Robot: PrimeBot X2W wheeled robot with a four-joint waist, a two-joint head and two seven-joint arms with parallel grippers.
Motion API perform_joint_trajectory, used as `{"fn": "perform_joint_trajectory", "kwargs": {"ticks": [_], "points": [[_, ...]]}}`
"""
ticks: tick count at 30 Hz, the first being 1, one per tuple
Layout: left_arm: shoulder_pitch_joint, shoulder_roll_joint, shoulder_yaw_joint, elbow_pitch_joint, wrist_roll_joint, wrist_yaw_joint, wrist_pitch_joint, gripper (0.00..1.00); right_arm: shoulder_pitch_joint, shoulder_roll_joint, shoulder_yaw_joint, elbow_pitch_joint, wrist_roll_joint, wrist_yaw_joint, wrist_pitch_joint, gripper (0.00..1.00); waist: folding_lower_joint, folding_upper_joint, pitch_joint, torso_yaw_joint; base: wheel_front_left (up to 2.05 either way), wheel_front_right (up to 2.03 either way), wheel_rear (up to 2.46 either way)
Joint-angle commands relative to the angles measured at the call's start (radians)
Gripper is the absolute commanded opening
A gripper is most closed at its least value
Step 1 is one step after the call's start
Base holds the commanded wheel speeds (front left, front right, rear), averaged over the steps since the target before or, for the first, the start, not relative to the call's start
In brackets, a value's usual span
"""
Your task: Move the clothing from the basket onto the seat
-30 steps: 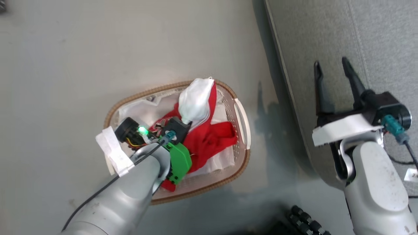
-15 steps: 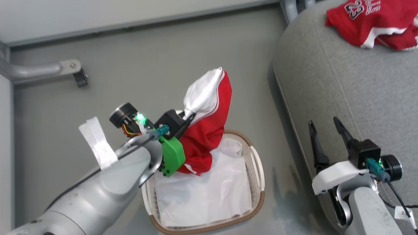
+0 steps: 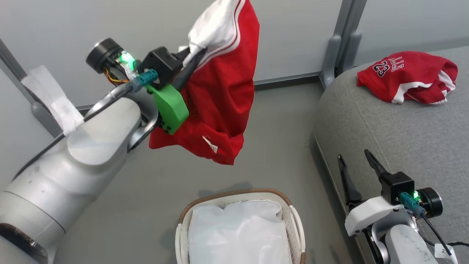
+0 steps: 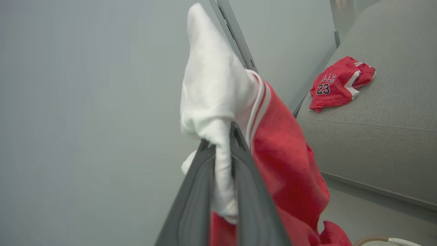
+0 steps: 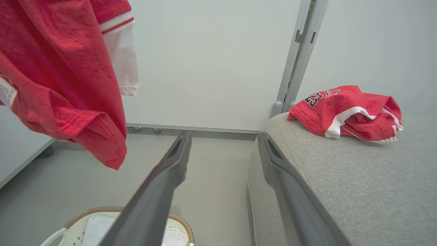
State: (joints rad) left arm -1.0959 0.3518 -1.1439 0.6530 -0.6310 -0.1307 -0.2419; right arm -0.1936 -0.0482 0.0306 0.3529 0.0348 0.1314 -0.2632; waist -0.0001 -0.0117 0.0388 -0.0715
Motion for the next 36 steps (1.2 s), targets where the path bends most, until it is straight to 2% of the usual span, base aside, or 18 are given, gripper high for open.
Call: {"fn": "perform_joint_trajectory", "kwargs": {"ticks": [1,11,19,25,30,36], "points": [[-0.027,0.011,0.011,-0.009,-0.01,0.002,0.002,0.0,0.003,-0.004,0.006,0.003,-0.004,-0.001,-0.002,1.0,0.0001,0.0117,-0.03,0.005,0.0,0.0,0.0],[-0.1,0.014,0.034,-0.053,-0.021,0.009,0.02,0.0,-0.053,-0.004,0.07,0.002,0.003,-0.001,-0.002,1.0,0.0001,0.0117,-0.04,-0.005,0.0,0.0,0.0],[-0.101,0.004,0.023,-0.078,-0.028,0.01,0.031,0.0,-0.127,-0.004,0.167,0.016,0.01,-0.001,-0.002,1.0,0.0001,0.0117,-0.047,0.01,0.0,0.0,0.0],[-0.102,-0.016,0.014,-0.101,-0.028,0.012,0.032,0.0,-0.217,-0.004,0.255,0.065,0.004,-0.001,-0.002,1.0,0.0001,0.0117,-0.054,0.034,0.0,0.0,0.0],[-0.102,-0.036,-0.001,-0.132,-0.025,0.015,0.037,0.0,-0.308,-0.004,0.369,0.124,0.032,-0.001,-0.002,1.0,0.0001,0.0117,-0.059,0.058,0.0,0.0,0.0],[-0.097,-0.049,-0.014,-0.18,-0.023,0.017,0.043,0.0,-0.388,-0.004,0.399,0.183,0.046,-0.001,-0.002,1.0,0.0001,0.0117,-0.065,0.084,0.0,0.0,0.0]]}}
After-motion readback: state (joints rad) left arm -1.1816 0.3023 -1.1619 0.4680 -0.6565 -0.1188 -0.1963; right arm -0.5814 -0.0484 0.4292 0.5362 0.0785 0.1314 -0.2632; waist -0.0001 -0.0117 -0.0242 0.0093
